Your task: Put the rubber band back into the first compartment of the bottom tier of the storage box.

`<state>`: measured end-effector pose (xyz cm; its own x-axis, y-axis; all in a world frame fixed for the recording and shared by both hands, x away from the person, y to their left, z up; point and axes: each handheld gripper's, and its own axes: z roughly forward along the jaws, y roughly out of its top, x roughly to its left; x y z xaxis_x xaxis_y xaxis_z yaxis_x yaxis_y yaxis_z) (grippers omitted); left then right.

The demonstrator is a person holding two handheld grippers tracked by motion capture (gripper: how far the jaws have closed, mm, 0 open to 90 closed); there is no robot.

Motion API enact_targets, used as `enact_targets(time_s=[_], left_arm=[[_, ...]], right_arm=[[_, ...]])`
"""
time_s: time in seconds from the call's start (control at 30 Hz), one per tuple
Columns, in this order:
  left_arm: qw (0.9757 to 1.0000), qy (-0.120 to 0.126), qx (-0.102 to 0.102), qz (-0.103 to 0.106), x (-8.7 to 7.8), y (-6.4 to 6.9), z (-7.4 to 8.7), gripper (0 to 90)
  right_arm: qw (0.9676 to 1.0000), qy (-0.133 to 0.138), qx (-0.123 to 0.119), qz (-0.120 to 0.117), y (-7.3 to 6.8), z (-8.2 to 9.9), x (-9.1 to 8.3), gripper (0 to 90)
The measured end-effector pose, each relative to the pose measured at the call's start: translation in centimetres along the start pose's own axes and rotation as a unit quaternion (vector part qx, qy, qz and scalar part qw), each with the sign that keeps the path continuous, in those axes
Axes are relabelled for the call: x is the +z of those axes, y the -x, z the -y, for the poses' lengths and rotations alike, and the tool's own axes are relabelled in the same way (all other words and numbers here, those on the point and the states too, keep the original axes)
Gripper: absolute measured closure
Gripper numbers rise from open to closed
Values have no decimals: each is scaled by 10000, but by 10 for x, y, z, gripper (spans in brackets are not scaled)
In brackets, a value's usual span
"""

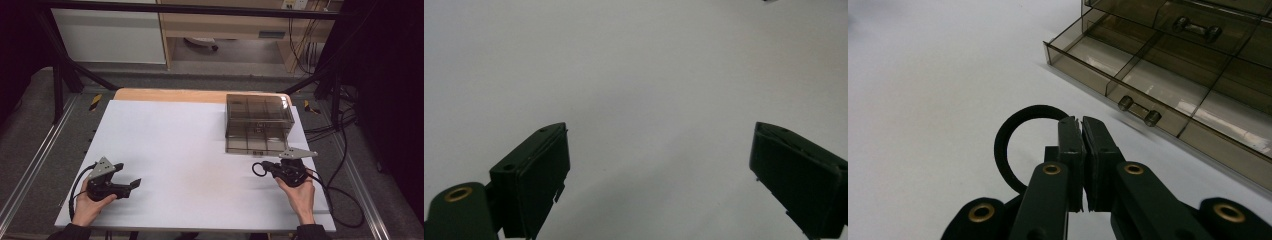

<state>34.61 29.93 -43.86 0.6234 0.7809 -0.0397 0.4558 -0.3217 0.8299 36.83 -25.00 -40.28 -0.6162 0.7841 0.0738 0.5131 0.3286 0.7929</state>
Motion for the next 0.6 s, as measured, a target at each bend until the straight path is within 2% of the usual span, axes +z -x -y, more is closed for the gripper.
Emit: enact_targets(time_s=[0.6], left_arm=[[10000,3,-6,-17,-1,-1,1,89]], right_arm=[[10000,23,8,90,2,-12,5,881]])
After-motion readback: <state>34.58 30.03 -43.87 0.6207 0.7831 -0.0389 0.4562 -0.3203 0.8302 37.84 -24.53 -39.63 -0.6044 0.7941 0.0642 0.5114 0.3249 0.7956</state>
